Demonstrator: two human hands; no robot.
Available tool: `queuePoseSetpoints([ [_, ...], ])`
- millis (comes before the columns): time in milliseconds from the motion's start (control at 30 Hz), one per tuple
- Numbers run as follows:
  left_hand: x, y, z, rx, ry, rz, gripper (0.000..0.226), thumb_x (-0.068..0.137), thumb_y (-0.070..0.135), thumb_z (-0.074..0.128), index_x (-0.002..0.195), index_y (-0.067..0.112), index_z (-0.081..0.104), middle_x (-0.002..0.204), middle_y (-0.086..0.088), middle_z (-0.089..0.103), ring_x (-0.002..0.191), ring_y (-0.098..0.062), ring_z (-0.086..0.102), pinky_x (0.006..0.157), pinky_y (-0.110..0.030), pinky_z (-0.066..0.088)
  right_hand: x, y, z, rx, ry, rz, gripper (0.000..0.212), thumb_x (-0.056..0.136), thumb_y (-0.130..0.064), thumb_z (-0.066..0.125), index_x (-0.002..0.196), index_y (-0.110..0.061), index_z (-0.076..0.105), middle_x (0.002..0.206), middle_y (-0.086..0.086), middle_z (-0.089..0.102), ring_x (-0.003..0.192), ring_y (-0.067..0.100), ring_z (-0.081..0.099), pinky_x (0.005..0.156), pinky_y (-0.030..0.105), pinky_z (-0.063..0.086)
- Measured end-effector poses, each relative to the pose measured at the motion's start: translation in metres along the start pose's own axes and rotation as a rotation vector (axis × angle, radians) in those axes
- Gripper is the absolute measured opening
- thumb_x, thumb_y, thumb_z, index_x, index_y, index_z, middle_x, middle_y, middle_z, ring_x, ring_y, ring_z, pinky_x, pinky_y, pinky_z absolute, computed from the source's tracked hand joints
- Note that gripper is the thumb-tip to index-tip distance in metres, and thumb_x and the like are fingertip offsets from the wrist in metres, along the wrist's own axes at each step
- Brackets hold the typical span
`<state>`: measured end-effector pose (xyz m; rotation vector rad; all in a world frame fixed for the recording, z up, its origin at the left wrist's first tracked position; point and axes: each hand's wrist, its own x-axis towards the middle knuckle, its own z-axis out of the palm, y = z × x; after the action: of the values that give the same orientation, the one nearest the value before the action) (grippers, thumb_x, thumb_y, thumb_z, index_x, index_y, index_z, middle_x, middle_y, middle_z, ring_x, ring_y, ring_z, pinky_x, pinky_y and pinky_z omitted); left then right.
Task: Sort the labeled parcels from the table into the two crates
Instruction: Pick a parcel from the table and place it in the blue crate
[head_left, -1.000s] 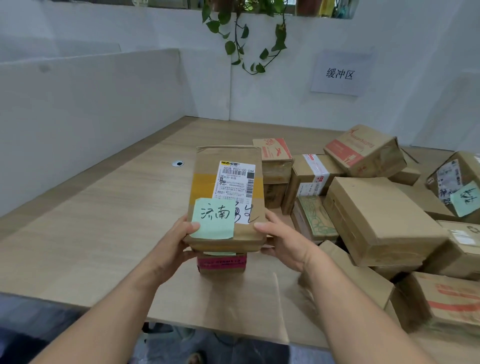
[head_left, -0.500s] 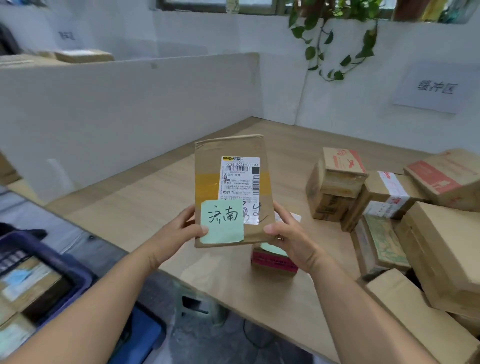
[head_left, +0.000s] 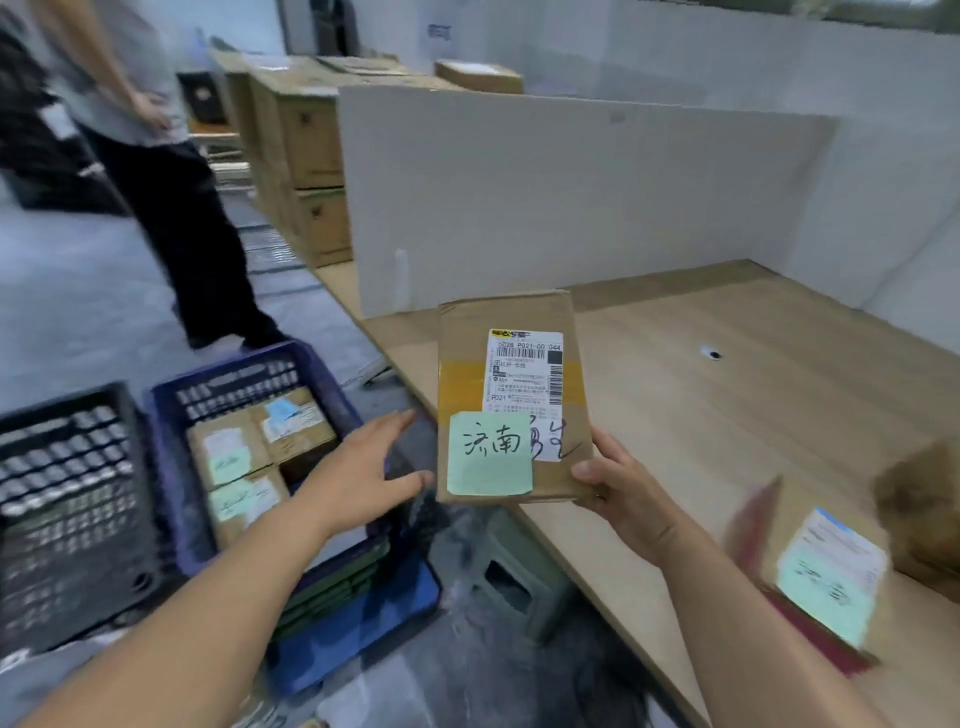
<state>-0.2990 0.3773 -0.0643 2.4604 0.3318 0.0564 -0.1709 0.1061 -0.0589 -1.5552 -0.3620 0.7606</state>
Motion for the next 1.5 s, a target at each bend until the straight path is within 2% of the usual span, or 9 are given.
queuePoseSetpoints([
  [167, -0.014, -0.07, -0.033, 0.021, 0.03, -0.129, 0.089, 0.079, 0.064, 0.058, 0.151, 0.027, 0.021, 0.154, 0.003, 0.031, 0.138, -0.017, 0.031, 0.109, -0.032, 0.032, 0.065, -0.002, 0.068, -0.019, -0.127, 0.056, 0.093, 0.049, -0.033, 0.072, 0.139, -0.028, 0.047, 0.117, 0.003, 0.07, 0.094, 0.015, 0.067, 0.075, 0.026, 0.052],
  [433, -0.02, -0.175, -0.084, 0.074, 0.057, -0.316, 0.083, 0.087, 0.051, 0.058, 0.153, 0.024, 0.015, 0.157, 0.002, 0.024, 0.142, -0.016, 0.024, 0.111, -0.028, 0.025, 0.154, 0.011, 0.177, -0.049, -0.293, 0.152, 0.092, 0.055, -0.034, 0.071, 0.143, -0.028, 0.042, 0.123, 0.002, 0.068, 0.11, 0.023, 0.065, 0.088, 0.036, 0.054],
  [500, -0.019, -0.199, -0.096, 0.088, 0.042, -0.353, 0.082, 0.088, 0.052, 0.056, 0.153, 0.025, 0.014, 0.157, 0.002, 0.024, 0.142, -0.016, 0.025, 0.11, -0.027, 0.026, 0.174, 0.016, 0.199, -0.059, -0.331, 0.177, 0.09, 0.057, -0.035, 0.07, 0.142, -0.028, 0.043, 0.124, 0.002, 0.067, 0.109, 0.021, 0.066, 0.084, 0.033, 0.055],
  [833, -0.005, -0.29, -0.118, 0.042, -0.061, -0.479, 0.078, 0.091, 0.055, 0.049, 0.153, 0.028, 0.01, 0.158, 0.003, 0.019, 0.143, -0.017, 0.02, 0.112, -0.035, 0.027, 0.245, 0.059, 0.257, -0.057, -0.309, 0.334, 0.088, 0.055, -0.036, 0.072, 0.139, -0.027, 0.047, 0.125, 0.0, 0.066, 0.113, 0.019, 0.063, 0.087, 0.033, 0.051],
  [1033, 0.027, -0.312, -0.084, -0.218, -0.02, -0.583, 0.061, 0.099, 0.05, 0.034, 0.153, 0.027, 0.017, 0.157, 0.002, 0.023, 0.144, -0.016, 0.022, 0.116, -0.034, 0.023, 0.286, 0.091, 0.256, -0.045, -0.315, 0.399, 0.091, 0.056, -0.035, 0.074, 0.142, -0.024, 0.044, 0.126, 0.003, 0.066, 0.115, 0.024, 0.062, 0.093, 0.041, 0.048],
  [1233, 0.068, -0.328, -0.032, -0.686, 0.05, -0.75, 0.052, 0.099, 0.046, 0.037, 0.148, 0.033, 0.027, 0.146, 0.012, 0.039, 0.133, -0.01, 0.039, 0.109, -0.022, 0.027, 0.334, 0.134, 0.248, -0.069, -0.372, 0.461, 0.096, 0.053, -0.033, 0.074, 0.143, -0.026, 0.042, 0.124, 0.001, 0.067, 0.112, 0.022, 0.064, 0.089, 0.037, 0.049],
  [1333, 0.081, -0.34, -0.004, -0.762, 0.073, -0.821, 0.046, 0.1, 0.036, 0.044, 0.144, 0.039, 0.031, 0.128, 0.017, 0.05, 0.117, -0.007, 0.047, 0.096, -0.02, 0.035, 0.354, 0.15, 0.246, -0.16, -0.411, 0.52, 0.086, 0.058, -0.037, 0.074, 0.139, -0.032, 0.046, 0.124, -0.003, 0.067, 0.111, 0.017, 0.064, 0.091, 0.034, 0.048],
  [1400, 0.088, -0.348, 0.016, -0.777, 0.079, -0.872, 0.047, 0.099, 0.034, 0.048, 0.144, 0.039, 0.034, 0.132, 0.011, 0.053, 0.118, -0.012, 0.052, 0.097, -0.025, 0.041, 0.365, 0.151, 0.25, -0.329, -0.384, 0.562, 0.065, 0.074, -0.048, 0.069, 0.134, -0.033, 0.051, 0.126, -0.006, 0.065, 0.113, 0.015, 0.062, 0.097, 0.036, 0.046],
  [1500, 0.1, -0.354, 0.045, -0.816, 0.095, -0.957, 0.047, 0.1, 0.032, 0.046, 0.146, 0.035, 0.033, 0.13, 0.002, 0.057, 0.113, -0.02, 0.058, 0.09, -0.028, 0.048, 0.381, 0.153, 0.258, -0.652, -0.352, 0.523, 0.041, 0.1, -0.048, 0.041, 0.134, -0.026, 0.048, 0.122, -0.01, 0.057, 0.111, 0.012, 0.052, 0.087, 0.029, 0.041],
])
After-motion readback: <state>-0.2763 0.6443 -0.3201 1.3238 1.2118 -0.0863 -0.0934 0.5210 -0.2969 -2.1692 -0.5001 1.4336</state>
